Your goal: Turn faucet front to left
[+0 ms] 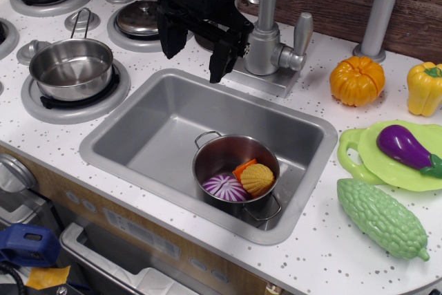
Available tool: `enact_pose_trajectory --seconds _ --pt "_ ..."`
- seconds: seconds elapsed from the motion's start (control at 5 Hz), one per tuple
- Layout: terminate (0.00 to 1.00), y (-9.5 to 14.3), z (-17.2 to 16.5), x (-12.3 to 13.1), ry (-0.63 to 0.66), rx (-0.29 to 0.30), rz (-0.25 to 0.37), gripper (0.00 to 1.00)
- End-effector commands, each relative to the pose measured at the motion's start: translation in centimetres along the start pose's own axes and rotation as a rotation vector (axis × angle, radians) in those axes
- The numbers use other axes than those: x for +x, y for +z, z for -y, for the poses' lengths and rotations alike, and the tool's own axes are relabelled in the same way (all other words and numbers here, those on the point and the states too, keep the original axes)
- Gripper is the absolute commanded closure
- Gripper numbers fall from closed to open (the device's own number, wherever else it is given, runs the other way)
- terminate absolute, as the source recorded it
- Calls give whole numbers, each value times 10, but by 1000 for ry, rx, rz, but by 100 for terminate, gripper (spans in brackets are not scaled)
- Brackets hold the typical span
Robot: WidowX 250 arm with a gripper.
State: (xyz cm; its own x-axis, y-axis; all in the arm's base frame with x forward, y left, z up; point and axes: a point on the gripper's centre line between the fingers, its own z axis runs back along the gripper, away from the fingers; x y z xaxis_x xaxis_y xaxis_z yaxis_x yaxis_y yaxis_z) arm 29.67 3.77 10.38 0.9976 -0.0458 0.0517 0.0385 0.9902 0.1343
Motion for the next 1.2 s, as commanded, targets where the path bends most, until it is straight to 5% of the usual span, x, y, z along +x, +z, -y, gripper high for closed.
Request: enact_pose_trajectory --seconds 0.0,0.4,1.0 --pt "0 0 0 0 0 0 0 0" --pt "0 16 -10 21 7 86 166 0" --pt "0 29 -10 53 40 95 315 0"
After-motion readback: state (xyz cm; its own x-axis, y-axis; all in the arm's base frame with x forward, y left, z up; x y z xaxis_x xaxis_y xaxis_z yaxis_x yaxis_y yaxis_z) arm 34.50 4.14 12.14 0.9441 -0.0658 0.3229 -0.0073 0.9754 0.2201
